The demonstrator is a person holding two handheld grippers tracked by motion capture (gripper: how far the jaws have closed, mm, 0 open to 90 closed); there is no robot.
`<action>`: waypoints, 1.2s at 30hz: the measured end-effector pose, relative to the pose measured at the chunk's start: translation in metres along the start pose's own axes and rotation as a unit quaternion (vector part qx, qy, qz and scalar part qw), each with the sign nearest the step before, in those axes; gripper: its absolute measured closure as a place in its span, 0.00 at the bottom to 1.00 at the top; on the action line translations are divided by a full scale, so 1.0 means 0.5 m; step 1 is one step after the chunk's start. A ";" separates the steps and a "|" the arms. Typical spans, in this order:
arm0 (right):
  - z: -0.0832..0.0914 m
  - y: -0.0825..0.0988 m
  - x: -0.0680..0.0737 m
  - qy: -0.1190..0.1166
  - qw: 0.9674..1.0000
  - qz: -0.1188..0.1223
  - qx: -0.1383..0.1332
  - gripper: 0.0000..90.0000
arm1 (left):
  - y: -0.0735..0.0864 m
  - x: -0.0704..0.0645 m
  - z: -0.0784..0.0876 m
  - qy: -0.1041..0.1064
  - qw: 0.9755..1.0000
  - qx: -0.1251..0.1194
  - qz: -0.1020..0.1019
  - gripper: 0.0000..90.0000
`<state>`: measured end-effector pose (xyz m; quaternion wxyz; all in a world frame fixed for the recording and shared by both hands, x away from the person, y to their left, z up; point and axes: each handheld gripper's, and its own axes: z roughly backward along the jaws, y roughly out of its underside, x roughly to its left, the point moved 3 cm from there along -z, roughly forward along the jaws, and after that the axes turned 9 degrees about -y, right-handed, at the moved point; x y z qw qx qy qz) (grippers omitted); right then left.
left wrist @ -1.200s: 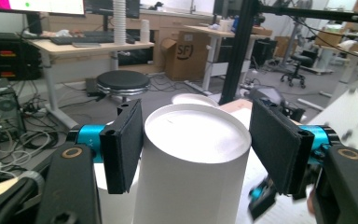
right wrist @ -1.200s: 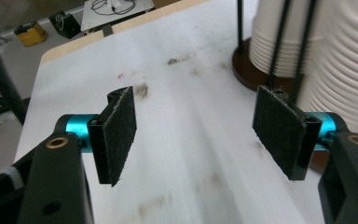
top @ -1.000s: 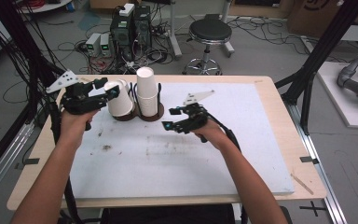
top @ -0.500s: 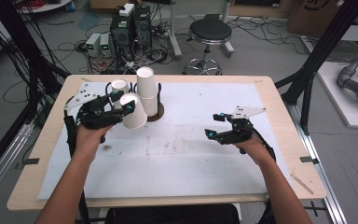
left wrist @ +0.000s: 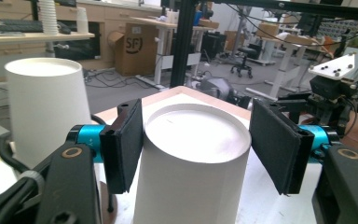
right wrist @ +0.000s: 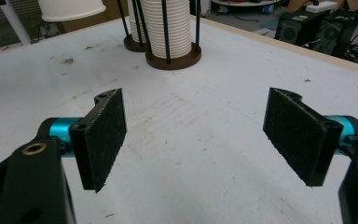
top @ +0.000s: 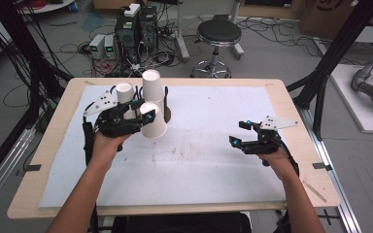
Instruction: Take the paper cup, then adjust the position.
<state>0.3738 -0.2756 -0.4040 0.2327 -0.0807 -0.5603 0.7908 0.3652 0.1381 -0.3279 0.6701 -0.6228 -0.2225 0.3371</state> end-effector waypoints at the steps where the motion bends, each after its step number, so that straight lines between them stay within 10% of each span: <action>1: 0.002 0.001 -0.001 0.000 1.000 -0.002 0.000 0.24 | 0.001 -0.001 -0.002 0.001 1.000 0.002 0.000 0.40; 25: -0.009 -0.003 0.006 -0.016 1.000 -0.004 -0.002 0.24 | 0.015 -0.047 -0.001 0.049 0.999 0.005 -0.014 0.40; 36: -0.043 -0.022 0.059 -0.070 0.997 0.016 -0.022 0.25 | 0.031 -0.090 -0.029 0.093 0.995 0.013 -0.028 0.40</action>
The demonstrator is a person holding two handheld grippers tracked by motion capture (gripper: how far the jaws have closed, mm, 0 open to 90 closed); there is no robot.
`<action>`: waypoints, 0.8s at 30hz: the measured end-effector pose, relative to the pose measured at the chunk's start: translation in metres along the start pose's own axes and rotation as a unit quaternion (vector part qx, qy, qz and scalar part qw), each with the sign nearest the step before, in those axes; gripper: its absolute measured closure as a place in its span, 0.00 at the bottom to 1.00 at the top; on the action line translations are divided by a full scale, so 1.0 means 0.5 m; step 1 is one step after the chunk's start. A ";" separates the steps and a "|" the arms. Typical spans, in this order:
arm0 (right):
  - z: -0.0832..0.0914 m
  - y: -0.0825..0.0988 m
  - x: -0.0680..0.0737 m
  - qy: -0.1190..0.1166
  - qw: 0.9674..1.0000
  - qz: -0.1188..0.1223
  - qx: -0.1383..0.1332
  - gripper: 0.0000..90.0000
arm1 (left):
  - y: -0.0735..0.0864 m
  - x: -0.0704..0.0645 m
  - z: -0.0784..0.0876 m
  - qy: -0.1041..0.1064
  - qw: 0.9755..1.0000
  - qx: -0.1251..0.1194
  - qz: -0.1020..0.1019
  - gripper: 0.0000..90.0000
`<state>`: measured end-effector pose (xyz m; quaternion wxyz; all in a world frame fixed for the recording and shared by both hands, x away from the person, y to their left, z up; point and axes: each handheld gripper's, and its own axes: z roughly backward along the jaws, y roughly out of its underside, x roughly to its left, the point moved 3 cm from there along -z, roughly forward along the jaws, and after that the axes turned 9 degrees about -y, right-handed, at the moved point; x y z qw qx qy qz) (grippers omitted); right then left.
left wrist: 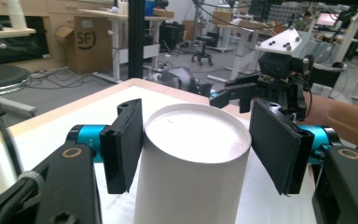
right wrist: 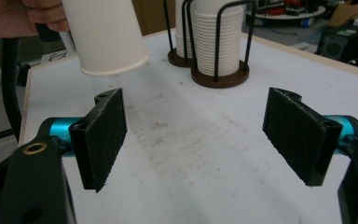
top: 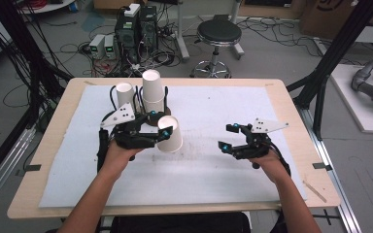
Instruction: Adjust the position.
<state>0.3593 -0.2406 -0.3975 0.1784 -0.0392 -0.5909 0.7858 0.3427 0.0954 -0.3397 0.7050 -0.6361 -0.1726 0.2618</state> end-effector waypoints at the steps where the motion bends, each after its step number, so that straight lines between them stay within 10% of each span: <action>1: -0.005 -0.002 0.004 -0.002 1.000 0.007 -0.001 0.25 | 0.000 -0.004 -0.004 0.003 1.000 0.000 -0.002 0.40; 12: -0.050 -0.012 0.032 -0.037 0.998 0.056 -0.012 0.26 | 0.006 -0.027 -0.033 0.029 1.000 0.006 -0.012 0.40; 24: -0.106 -0.020 0.058 -0.107 0.994 0.029 -0.004 0.23 | 0.018 -0.052 -0.065 0.070 0.997 0.013 -0.016 0.40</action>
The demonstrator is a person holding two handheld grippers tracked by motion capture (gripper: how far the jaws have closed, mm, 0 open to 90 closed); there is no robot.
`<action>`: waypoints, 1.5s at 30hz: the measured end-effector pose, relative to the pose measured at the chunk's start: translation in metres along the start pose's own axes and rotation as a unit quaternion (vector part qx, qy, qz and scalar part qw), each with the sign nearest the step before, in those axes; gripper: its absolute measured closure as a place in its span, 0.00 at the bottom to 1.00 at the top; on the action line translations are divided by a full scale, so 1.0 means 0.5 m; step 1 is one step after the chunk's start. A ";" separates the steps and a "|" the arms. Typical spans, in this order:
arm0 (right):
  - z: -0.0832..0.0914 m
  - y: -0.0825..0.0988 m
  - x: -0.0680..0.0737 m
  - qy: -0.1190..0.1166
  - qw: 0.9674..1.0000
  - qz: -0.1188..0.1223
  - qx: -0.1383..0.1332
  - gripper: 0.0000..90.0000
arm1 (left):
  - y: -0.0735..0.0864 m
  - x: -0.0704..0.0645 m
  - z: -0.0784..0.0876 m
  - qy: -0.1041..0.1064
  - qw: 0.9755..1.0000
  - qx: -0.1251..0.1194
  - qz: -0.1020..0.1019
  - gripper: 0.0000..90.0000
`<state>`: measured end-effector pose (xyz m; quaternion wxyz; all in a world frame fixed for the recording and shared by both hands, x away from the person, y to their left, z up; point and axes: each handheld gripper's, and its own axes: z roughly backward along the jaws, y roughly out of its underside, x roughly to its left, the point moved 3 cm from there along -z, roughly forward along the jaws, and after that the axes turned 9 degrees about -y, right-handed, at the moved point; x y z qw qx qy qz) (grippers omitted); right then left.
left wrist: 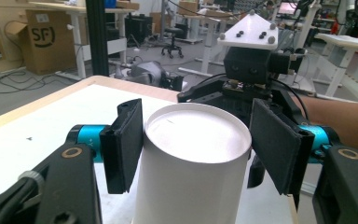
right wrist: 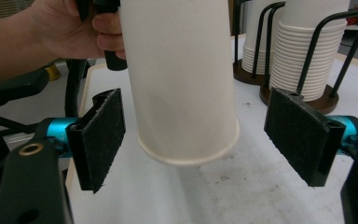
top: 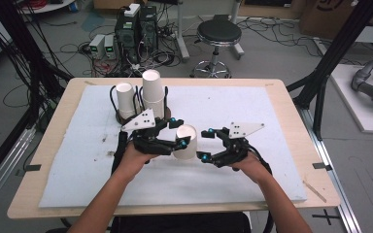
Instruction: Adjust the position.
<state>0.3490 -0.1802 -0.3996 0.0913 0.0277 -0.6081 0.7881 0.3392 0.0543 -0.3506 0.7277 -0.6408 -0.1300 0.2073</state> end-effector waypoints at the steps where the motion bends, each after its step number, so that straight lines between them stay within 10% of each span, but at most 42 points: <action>1: -0.004 -0.001 0.001 -0.002 1.000 0.000 0.001 0.23 | 0.001 -0.002 -0.002 0.001 1.000 -0.001 0.002 0.40; 21: -0.044 -0.007 -0.001 -0.018 0.999 0.045 0.015 0.36 | 0.026 -0.005 -0.013 0.018 1.000 -0.004 0.023 0.40; 32: -0.069 -0.008 0.004 -0.024 0.996 0.068 0.060 0.38 | 0.030 0.003 -0.004 0.017 0.999 0.044 0.020 0.23; 38: -0.080 -0.010 0.011 -0.039 0.995 0.068 0.069 0.37 | 0.042 -0.007 -0.017 0.038 0.996 0.077 -0.006 0.25; 45: -0.074 -0.011 0.013 -0.046 0.997 0.038 0.051 0.24 | 0.038 -0.005 -0.013 0.050 0.997 0.060 -0.003 0.39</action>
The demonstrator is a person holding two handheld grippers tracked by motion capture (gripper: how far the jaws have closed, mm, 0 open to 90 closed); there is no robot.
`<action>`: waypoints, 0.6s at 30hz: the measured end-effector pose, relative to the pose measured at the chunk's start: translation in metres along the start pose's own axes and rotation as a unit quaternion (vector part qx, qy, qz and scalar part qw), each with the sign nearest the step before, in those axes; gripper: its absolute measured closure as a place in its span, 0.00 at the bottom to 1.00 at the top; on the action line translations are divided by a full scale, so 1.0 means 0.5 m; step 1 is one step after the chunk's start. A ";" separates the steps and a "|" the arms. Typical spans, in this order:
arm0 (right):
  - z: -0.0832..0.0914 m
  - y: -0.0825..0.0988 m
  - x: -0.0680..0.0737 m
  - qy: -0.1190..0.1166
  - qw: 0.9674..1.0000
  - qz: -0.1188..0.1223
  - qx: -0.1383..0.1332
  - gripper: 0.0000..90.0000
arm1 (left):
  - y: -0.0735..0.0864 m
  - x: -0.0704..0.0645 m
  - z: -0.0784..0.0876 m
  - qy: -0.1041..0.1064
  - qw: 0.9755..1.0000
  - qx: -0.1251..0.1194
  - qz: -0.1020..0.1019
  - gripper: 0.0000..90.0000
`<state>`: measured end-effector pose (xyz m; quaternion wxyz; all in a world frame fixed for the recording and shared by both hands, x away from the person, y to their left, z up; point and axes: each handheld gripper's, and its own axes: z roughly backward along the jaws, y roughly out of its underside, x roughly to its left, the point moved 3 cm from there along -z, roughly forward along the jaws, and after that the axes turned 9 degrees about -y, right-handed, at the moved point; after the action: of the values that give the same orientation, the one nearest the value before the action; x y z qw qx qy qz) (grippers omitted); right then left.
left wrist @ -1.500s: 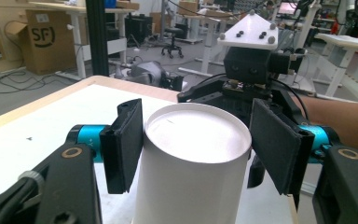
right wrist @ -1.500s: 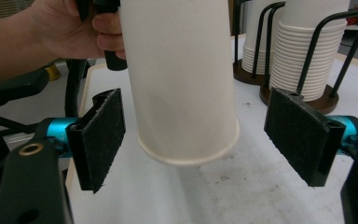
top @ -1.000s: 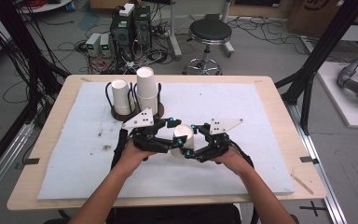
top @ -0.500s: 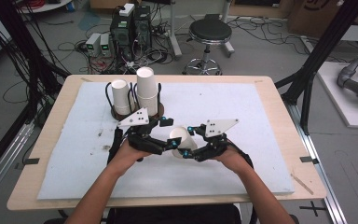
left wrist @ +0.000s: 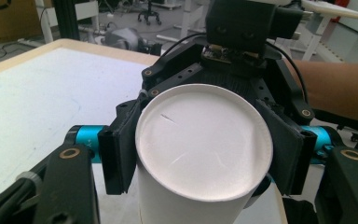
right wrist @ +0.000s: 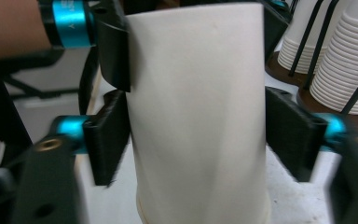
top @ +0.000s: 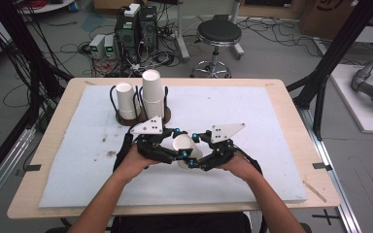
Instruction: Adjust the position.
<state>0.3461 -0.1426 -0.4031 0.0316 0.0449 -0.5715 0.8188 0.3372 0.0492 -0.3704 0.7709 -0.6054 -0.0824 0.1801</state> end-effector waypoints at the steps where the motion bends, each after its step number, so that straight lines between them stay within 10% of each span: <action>1: 0.000 0.000 0.000 0.000 1.000 -0.007 -0.006 0.17 | -0.003 0.000 0.003 0.003 1.000 -0.011 0.006 0.39; 7: 0.002 0.008 0.001 -0.007 1.000 -0.021 -0.016 0.18 | -0.013 0.000 0.014 0.015 0.999 -0.046 0.017 0.39; 14: 0.007 0.008 0.003 -0.015 1.000 0.005 0.002 0.31 | -0.002 -0.002 0.013 0.010 0.999 -0.039 0.016 0.38; 18: 0.011 0.012 0.000 -0.012 1.000 0.012 0.019 0.32 | 0.006 0.002 0.007 -0.009 1.000 -0.014 0.015 0.20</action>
<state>0.3456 -0.1496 -0.4068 0.0143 0.0482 -0.5568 0.8291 0.3363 0.0532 -0.3724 0.7585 -0.6159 -0.0827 0.1960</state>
